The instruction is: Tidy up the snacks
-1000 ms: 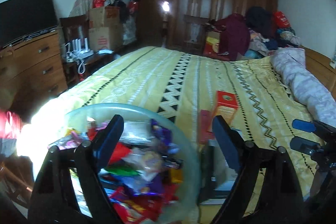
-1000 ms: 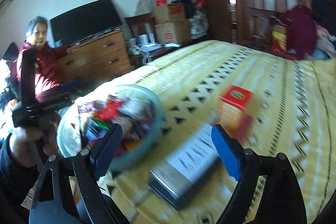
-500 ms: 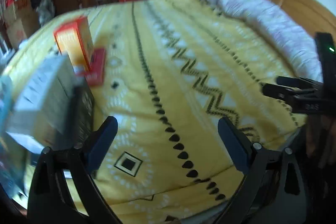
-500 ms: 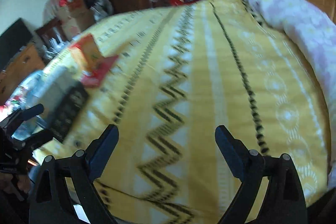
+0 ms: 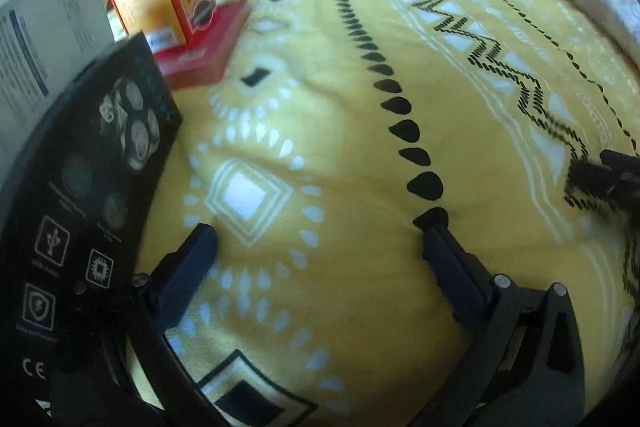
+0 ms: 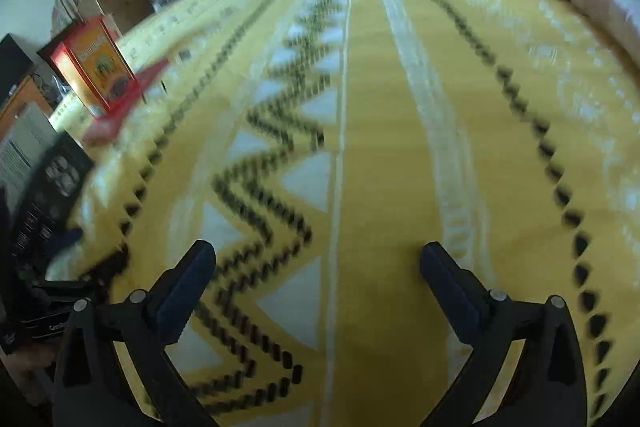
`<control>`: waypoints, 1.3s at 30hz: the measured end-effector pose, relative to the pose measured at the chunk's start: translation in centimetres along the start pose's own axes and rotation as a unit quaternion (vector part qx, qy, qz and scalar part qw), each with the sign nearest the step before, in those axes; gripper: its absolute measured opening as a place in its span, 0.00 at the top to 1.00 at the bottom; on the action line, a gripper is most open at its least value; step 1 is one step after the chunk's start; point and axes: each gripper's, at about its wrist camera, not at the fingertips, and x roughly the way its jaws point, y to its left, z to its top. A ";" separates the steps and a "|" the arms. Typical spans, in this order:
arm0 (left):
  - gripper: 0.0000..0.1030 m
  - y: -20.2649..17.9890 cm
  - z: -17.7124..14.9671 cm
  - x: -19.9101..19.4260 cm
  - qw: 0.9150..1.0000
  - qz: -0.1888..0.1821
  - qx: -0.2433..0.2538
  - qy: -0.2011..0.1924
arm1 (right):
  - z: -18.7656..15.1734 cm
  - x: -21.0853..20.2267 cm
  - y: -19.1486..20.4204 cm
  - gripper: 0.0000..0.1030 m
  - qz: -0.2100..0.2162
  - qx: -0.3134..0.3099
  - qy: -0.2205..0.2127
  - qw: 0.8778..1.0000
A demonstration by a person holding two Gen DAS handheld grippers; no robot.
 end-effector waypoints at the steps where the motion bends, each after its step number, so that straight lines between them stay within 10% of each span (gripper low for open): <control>1: 0.00 0.1 -0.1 -0.2 1.000 0.003 -0.006 -0.003 | -0.5 -0.3 0.5 0.00 -0.011 -0.016 -0.012 1.000; 39: 0.00 0.1 -0.6 -0.1 0.999 0.015 -0.043 -0.017 | -2.9 -1.5 0.6 0.00 -0.024 0.009 -0.041 0.999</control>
